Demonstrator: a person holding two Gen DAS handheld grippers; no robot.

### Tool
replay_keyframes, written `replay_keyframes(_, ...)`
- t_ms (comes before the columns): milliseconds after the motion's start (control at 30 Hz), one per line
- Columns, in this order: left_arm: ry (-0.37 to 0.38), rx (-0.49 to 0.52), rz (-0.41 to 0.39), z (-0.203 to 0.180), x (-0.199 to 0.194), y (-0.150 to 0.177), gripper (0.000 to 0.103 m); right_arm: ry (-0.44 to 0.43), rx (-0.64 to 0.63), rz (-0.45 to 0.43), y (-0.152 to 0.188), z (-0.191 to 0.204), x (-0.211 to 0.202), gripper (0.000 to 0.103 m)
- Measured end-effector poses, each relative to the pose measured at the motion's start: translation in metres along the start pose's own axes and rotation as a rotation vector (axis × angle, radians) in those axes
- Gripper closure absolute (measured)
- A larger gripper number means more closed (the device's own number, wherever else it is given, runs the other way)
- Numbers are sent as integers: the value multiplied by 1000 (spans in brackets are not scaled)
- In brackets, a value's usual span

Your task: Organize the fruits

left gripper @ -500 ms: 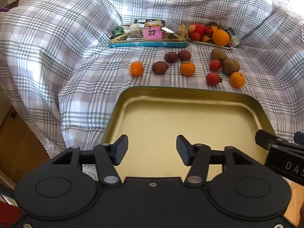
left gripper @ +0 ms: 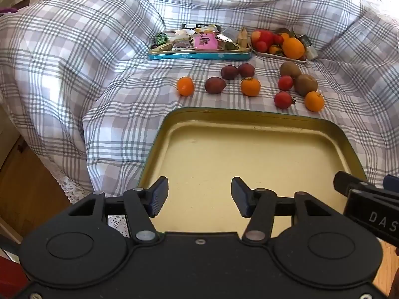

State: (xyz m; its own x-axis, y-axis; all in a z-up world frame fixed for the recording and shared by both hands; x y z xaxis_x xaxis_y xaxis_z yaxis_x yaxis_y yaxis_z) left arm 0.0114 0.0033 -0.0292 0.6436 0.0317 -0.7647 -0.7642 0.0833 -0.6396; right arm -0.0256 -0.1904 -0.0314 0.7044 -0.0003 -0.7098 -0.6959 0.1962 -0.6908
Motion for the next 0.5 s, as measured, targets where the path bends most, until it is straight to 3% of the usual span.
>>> replay_keyframes(500,-28,20,-20,1,-1,-1,43,27,-6,6,-3,-6,7,17)
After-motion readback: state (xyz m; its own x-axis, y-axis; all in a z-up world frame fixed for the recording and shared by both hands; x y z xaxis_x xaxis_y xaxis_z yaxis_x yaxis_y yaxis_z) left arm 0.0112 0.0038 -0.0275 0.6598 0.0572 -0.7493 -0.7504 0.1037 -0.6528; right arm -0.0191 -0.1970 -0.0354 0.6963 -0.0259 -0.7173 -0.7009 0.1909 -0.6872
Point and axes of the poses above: each gripper's, at about its wrist camera, not at the fingertips, and x roughly the way its jaws point, z to its left, y to its underside, the point moved 4 cm from there along x, roughly the way its jaws point, and after that the axes turned 5 degrees about x, right-handed, at the moved point
